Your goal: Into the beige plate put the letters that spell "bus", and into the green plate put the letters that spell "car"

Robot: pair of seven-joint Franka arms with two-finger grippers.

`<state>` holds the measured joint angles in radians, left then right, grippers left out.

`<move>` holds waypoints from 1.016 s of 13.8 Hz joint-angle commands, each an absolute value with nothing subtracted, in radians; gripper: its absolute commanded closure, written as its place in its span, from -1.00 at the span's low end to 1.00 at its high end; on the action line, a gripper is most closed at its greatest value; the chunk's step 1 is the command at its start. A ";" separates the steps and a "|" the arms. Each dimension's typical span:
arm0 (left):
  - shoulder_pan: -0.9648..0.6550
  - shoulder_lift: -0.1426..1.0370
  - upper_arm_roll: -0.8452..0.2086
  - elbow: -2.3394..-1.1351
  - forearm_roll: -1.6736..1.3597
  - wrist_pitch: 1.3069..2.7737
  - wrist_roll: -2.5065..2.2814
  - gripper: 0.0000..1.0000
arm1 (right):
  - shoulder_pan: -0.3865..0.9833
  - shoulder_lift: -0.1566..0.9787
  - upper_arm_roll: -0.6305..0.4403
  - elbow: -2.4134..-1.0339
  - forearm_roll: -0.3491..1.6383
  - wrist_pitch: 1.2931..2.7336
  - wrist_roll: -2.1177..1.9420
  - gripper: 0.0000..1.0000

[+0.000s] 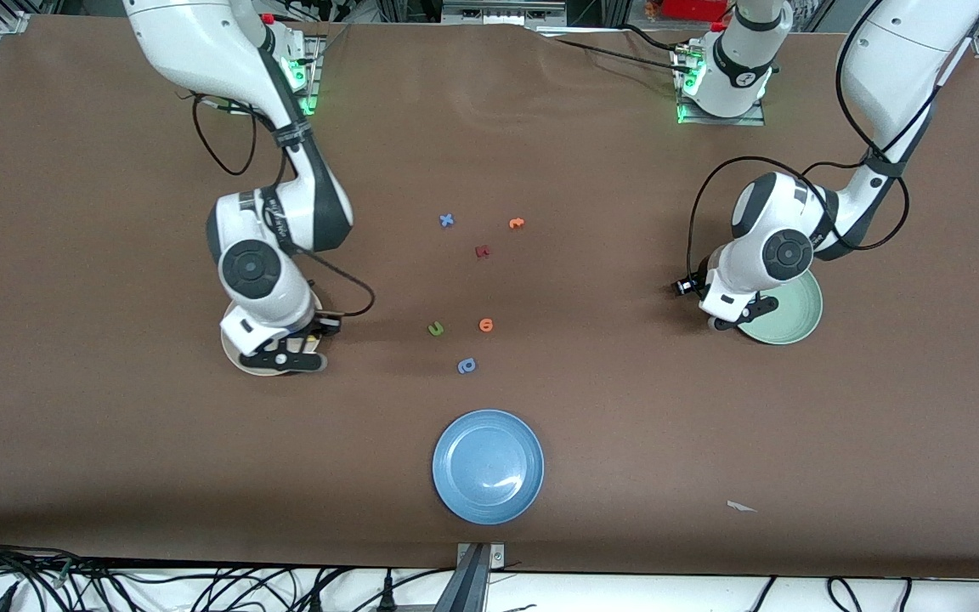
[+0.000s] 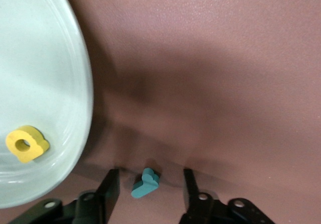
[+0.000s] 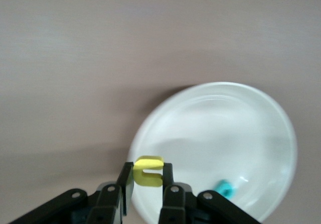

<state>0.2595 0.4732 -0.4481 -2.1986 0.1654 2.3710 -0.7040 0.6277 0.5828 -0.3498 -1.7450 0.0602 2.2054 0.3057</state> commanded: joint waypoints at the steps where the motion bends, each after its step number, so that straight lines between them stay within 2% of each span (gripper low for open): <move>1: 0.270 0.446 -0.453 -2.229 0.199 2.376 -0.715 0.43 | 0.605 0.575 -0.373 -1.801 0.060 2.203 0.236 0.98; 3: 0.271 0.446 -0.453 -2.229 0.199 2.376 -0.715 0.59 | 0.595 0.587 -0.373 -1.813 0.060 2.203 0.235 0.98; 5: 0.270 0.446 -0.453 -2.229 0.199 2.375 -0.715 0.66 | 0.594 0.595 -0.373 -1.821 0.060 2.204 0.235 0.82; 6: 0.271 0.446 -0.453 -2.229 0.199 2.375 -0.715 0.68 | 0.594 0.595 -0.373 -1.821 0.060 2.200 0.235 0.26; 7: 0.270 0.446 -0.454 -2.227 0.199 2.375 -0.715 0.68 | 0.594 0.595 -0.373 -1.818 0.061 2.200 0.238 -0.61; 8: 0.271 0.445 -0.454 -2.221 0.198 2.372 -0.715 0.69 | 0.595 0.592 -0.371 -1.809 0.063 2.198 0.245 -0.98; 11: 0.271 0.405 -0.456 -2.206 0.186 2.335 -0.706 0.76 | 0.612 0.577 -0.362 -1.776 0.071 2.184 0.248 -0.99; 14: 0.272 0.382 -0.459 -2.156 0.146 2.272 -0.700 0.78 | 0.630 0.572 -0.287 -1.714 0.071 2.149 0.420 -0.98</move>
<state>0.2620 0.4252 -0.4485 -2.1838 0.1633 2.3450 -0.7043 0.6178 0.5836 -0.3310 -1.7493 0.0643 2.1822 0.3216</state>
